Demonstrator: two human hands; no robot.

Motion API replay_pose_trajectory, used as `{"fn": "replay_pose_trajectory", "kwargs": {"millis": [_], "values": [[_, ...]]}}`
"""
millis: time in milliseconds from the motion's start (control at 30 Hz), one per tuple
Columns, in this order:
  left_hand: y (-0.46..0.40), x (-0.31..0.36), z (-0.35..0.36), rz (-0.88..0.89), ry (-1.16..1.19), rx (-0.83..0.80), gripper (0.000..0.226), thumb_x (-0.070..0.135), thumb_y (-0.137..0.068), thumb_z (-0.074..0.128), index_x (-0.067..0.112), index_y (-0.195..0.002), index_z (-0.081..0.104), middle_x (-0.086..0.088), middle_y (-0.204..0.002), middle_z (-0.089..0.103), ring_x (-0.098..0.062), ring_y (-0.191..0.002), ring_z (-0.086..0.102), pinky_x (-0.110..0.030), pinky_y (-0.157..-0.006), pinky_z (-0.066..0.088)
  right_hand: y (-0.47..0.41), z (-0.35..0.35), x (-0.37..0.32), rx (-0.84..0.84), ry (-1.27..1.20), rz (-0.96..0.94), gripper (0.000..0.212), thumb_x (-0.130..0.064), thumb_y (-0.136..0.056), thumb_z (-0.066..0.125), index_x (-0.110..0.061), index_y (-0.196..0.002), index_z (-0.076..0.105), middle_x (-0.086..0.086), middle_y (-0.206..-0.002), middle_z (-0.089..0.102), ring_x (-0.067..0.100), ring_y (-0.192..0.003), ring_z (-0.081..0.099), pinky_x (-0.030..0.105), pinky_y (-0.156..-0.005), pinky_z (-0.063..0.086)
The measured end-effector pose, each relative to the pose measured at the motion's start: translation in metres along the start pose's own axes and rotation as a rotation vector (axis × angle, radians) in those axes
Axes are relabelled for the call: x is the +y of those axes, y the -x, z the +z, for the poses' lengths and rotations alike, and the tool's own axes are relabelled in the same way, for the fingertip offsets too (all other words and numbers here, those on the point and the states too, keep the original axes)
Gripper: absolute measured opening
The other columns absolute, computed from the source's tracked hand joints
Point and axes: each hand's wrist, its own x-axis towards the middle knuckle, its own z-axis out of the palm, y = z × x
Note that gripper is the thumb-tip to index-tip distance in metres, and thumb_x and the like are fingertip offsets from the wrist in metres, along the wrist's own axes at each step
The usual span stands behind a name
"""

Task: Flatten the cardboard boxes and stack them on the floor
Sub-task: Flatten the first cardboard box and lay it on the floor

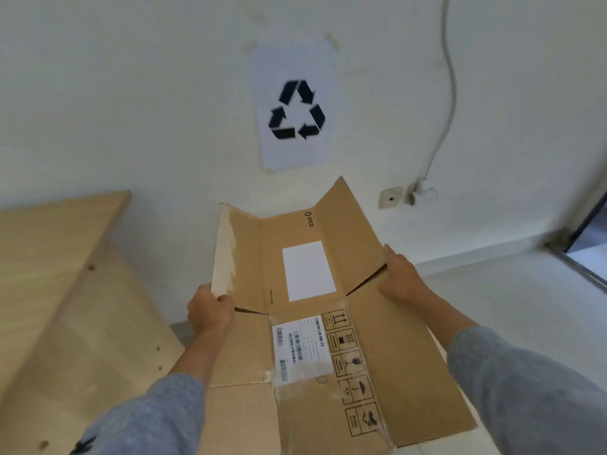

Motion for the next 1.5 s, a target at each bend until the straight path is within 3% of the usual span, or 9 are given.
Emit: {"fn": "replay_pose_trajectory", "kwargs": {"millis": [433, 600, 733, 867, 967, 1067, 1167, 1333, 1500], "values": [[-0.015, -0.223, 0.265, -0.071, 0.113, 0.025, 0.023, -0.001, -0.085, 0.048, -0.004, -0.105, 0.061, -0.026, -0.107, 0.066, -0.040, -0.094, 0.062, -0.033, -0.068, 0.041, -0.092, 0.246, 0.212, 0.183, -0.091, -0.030, 0.044, 0.011, -0.080, 0.051, -0.002, -0.122, 0.049, 0.018, -0.117, 0.059, 0.030, -0.105, 0.056, 0.024, -0.076, 0.041], [-0.012, -0.268, 0.326, -0.142, 0.106, 0.015, 0.029, -0.003, -0.084, 0.048, -0.003, -0.111, 0.061, -0.027, -0.110, 0.065, -0.042, -0.100, 0.061, -0.040, -0.079, 0.047, -0.107, 0.302, 0.270, 0.056, -0.128, 0.015, 0.052, 0.011, -0.082, 0.048, -0.007, -0.130, 0.044, 0.015, -0.122, 0.056, 0.029, -0.109, 0.055, 0.030, -0.085, 0.047], [-0.009, -0.289, 0.360, -0.174, 0.072, -0.006, 0.034, -0.002, -0.087, 0.048, -0.003, -0.120, 0.056, -0.026, -0.114, 0.064, -0.041, -0.102, 0.060, -0.042, -0.086, 0.047, -0.124, 0.330, 0.299, -0.144, -0.089, 0.055, 0.061, 0.008, -0.082, 0.048, -0.011, -0.138, 0.033, 0.014, -0.128, 0.049, 0.030, -0.116, 0.049, 0.034, -0.091, 0.045], [-0.013, -0.304, 0.384, -0.137, 0.027, -0.107, 0.039, 0.001, -0.084, 0.054, -0.001, -0.123, 0.050, -0.025, -0.113, 0.063, -0.039, -0.099, 0.061, -0.038, -0.080, 0.048, -0.147, 0.350, 0.328, -0.155, -0.030, 0.082, 0.064, 0.011, -0.079, 0.051, -0.011, -0.136, 0.035, 0.012, -0.126, 0.047, 0.025, -0.108, 0.048, 0.028, -0.087, 0.041], [-0.029, -0.318, 0.405, -0.230, -0.043, -0.249, 0.058, 0.001, -0.075, 0.062, 0.008, -0.129, 0.042, -0.017, -0.117, 0.060, -0.035, -0.104, 0.057, -0.034, -0.078, 0.046, -0.178, 0.361, 0.356, -0.147, 0.013, 0.126, 0.064, 0.012, -0.076, 0.050, -0.010, -0.135, 0.038, 0.013, -0.128, 0.046, 0.028, -0.114, 0.047, 0.030, -0.090, 0.041], [-0.032, -0.335, 0.404, -0.272, -0.149, -0.346, 0.088, 0.011, -0.064, 0.075, 0.018, -0.138, 0.030, -0.010, -0.129, 0.052, -0.033, -0.119, 0.049, -0.040, -0.093, 0.045, -0.181, 0.359, 0.365, -0.120, 0.019, 0.157, 0.062, 0.012, -0.076, 0.050, -0.007, -0.134, 0.038, 0.016, -0.131, 0.044, 0.031, -0.118, 0.045, 0.033, -0.093, 0.040], [-0.036, -0.347, 0.417, -0.316, -0.187, -0.388, 0.106, 0.016, -0.064, 0.081, 0.015, -0.146, 0.014, -0.017, -0.143, 0.037, -0.035, -0.128, 0.042, -0.043, -0.103, 0.040, -0.188, 0.368, 0.379, -0.253, 0.079, 0.214, 0.078, 0.003, -0.078, 0.058, -0.008, -0.145, 0.018, 0.014, -0.143, 0.032, 0.031, -0.130, 0.036, 0.036, -0.102, 0.037], [-0.031, -0.363, 0.430, -0.355, -0.276, -0.294, 0.074, 0.021, -0.063, 0.083, -0.002, -0.121, 0.043, -0.022, -0.124, 0.055, -0.039, -0.115, 0.052, -0.045, -0.092, 0.046, -0.195, 0.384, 0.396, -0.373, 0.097, 0.298, 0.106, -0.021, -0.072, 0.076, -0.013, -0.147, 0.002, 0.014, -0.144, 0.031, 0.031, -0.129, 0.037, 0.041, -0.102, 0.039], [-0.031, -0.366, 0.430, -0.325, -0.361, -0.272, 0.067, 0.032, -0.060, 0.084, 0.006, -0.112, 0.049, -0.014, -0.119, 0.060, -0.037, -0.110, 0.055, -0.048, -0.090, 0.045, -0.195, 0.392, 0.398, -0.325, 0.104, 0.320, 0.110, -0.023, -0.070, 0.078, -0.015, -0.148, 0.001, 0.014, -0.141, 0.035, 0.033, -0.130, 0.038, 0.044, -0.102, 0.039]]}}
